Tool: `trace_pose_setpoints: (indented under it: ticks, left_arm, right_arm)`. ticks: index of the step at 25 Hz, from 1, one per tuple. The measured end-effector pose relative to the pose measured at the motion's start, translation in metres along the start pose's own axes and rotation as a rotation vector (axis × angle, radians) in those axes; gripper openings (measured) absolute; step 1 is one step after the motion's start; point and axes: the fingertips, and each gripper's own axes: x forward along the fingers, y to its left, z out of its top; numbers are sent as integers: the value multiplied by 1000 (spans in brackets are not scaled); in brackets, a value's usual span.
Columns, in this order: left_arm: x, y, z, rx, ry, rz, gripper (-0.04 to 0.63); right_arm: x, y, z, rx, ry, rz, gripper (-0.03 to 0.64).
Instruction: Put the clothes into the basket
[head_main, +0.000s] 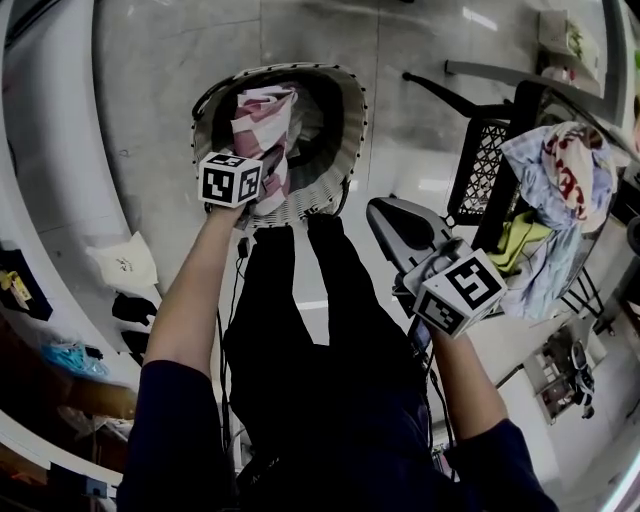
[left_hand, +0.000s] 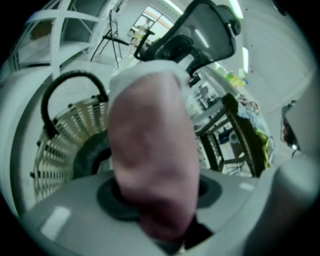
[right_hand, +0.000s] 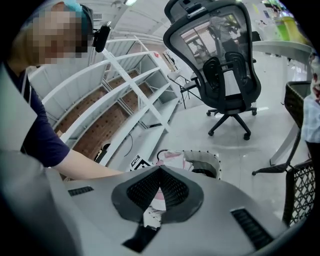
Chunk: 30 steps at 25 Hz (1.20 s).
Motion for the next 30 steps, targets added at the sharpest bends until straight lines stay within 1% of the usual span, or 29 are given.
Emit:
trace_pose_setpoints:
  ticks: [1, 2, 3, 5, 11, 15, 18, 20, 21, 24, 25, 28, 30]
  left_arm:
    - [5, 2, -2, -16, 26, 1, 254]
    - [9, 3, -5, -24, 51, 5, 313]
    - [11, 4, -7, -20, 72, 11, 330]
    - [11, 2, -12, 1, 90, 14, 329]
    - [5, -5, -7, -20, 62, -2, 328]
    - [-4, -13, 4, -4, 47, 2, 328]
    - [-18, -23, 12, -1, 20, -5, 321]
    - [-32, -28, 19, -14, -8, 0, 299]
    - [-42, -30, 22, -19, -25, 6, 271]
    - [-76, -44, 32, -28, -91, 7, 56]
    - [-89, -53, 36, -35, -118, -5, 12]
    - [-133, -80, 47, -77, -207, -49, 3]
    - [-164, -93, 61, -92, -279, -65, 3]
  right_arm:
    - [3, -2, 0, -1, -1, 4, 7]
    - [6, -3, 0, -2, -2, 8, 7]
    - [9, -4, 0, -2, -2, 11, 7]
    - [13, -3, 0, 1, -2, 18, 7]
    - [15, 3, 8, 3, -2, 30, 8]
    - [8, 5, 17, -4, -14, 27, 6]
    - [1, 10, 27, -15, -33, 25, 7]
    - [-5, 16, 36, -25, -46, 27, 7]
    - [-7, 20, 40, -30, -53, 29, 8]
    - [-18, 34, 54, -43, -72, 39, 7]
    - [-23, 40, 58, -46, -75, 42, 7]
    - [-39, 57, 71, -64, -91, 54, 7]
    - [-48, 67, 84, -92, -118, 64, 7]
